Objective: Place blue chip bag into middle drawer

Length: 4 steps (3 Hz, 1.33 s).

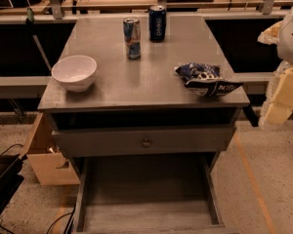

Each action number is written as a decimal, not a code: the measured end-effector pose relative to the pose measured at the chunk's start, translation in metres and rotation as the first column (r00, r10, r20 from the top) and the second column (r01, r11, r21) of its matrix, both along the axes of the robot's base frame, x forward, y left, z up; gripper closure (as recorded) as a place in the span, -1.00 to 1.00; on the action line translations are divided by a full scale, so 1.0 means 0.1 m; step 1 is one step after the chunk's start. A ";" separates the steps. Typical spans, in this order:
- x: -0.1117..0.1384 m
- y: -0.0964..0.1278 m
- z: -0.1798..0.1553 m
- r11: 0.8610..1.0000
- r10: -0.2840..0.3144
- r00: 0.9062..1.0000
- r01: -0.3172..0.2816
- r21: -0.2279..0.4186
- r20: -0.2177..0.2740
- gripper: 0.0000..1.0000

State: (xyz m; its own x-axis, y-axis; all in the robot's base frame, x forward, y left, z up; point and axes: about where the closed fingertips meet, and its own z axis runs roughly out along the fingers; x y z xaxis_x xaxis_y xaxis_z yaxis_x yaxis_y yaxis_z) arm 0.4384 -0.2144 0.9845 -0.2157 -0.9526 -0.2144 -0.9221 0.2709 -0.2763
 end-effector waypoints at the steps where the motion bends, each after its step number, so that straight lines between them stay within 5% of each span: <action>1: 0.00 0.00 0.00 1.000 0.000 1.000 0.000 0.000 0.000 -1.00; 2: 0.15 0.05 -0.03 1.000 0.021 0.998 -0.022 0.020 0.052 -1.00; 3: 0.54 0.22 -0.17 0.991 0.079 0.985 -0.094 0.090 0.155 -1.00; 4: 0.88 0.38 -0.35 0.978 0.102 0.973 -0.136 0.157 0.205 -1.00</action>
Offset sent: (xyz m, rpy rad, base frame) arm 0.0568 0.0176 -0.0139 0.0816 -0.1847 0.0860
